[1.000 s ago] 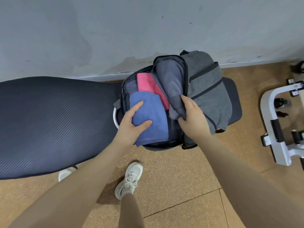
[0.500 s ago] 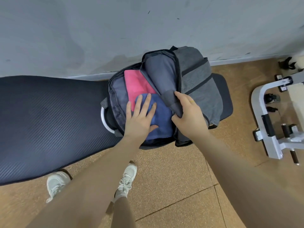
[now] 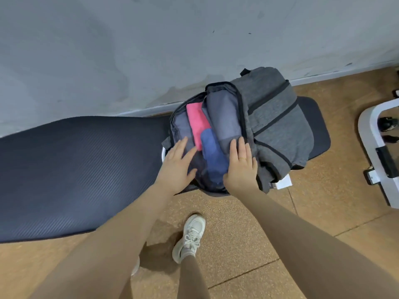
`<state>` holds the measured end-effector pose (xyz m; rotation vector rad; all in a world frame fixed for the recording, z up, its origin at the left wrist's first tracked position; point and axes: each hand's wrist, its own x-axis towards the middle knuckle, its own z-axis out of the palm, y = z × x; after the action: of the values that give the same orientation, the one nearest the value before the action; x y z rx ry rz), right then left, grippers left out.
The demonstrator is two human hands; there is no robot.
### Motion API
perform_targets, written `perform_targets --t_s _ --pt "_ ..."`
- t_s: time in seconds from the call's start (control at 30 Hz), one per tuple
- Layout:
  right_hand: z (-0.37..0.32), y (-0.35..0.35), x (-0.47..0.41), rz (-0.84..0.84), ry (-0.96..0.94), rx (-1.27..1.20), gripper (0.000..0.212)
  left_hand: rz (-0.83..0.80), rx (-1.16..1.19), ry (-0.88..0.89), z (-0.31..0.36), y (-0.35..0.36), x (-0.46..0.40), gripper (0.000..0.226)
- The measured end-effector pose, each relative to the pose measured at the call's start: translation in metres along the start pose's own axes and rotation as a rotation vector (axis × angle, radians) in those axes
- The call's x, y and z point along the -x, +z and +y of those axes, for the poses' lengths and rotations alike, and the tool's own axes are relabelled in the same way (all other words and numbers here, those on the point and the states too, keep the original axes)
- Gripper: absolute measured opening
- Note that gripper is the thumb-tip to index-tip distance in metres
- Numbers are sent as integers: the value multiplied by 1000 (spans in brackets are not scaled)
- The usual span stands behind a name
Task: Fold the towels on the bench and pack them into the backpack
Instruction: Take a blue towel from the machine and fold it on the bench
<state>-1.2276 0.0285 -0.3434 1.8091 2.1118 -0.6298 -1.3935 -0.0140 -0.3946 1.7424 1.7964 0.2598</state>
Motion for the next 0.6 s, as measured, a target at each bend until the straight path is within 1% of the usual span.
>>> perform_targets --t_s 0.07,0.1,0.17,0.23,0.3,0.4,0.43,0.53,0.6 --pt "-13 -2 -2 -52 59 47 87 -43 -32 -29 -18 -17 9 56" --pt "-17 -8 -2 -88 75 61 85 -60 -36 -51 -23 -26 13 55" --pt "-21 -30 3 -143 93 42 72 -75 -29 -59 -22 -48 19 52" --pt "-23 -60 18 -106 72 -12 54 -96 -14 -38 -9 -78 26 50" --pt "-27 -92 43 -59 55 -82 43 -135 -6 3 12 -115 36 51" --pt "-34 -134 90 -57 32 -183 31 -189 -20 147 45 -166 51 45" --pt "-37 -146 105 -41 32 -202 31 -227 -50 206 55 -183 56 40" --pt "-42 -174 155 22 63 -272 34 -404 -235 391 88 -220 68 28" --pt "-39 -186 185 53 100 -295 35 -458 -291 464 113 -237 72 24"
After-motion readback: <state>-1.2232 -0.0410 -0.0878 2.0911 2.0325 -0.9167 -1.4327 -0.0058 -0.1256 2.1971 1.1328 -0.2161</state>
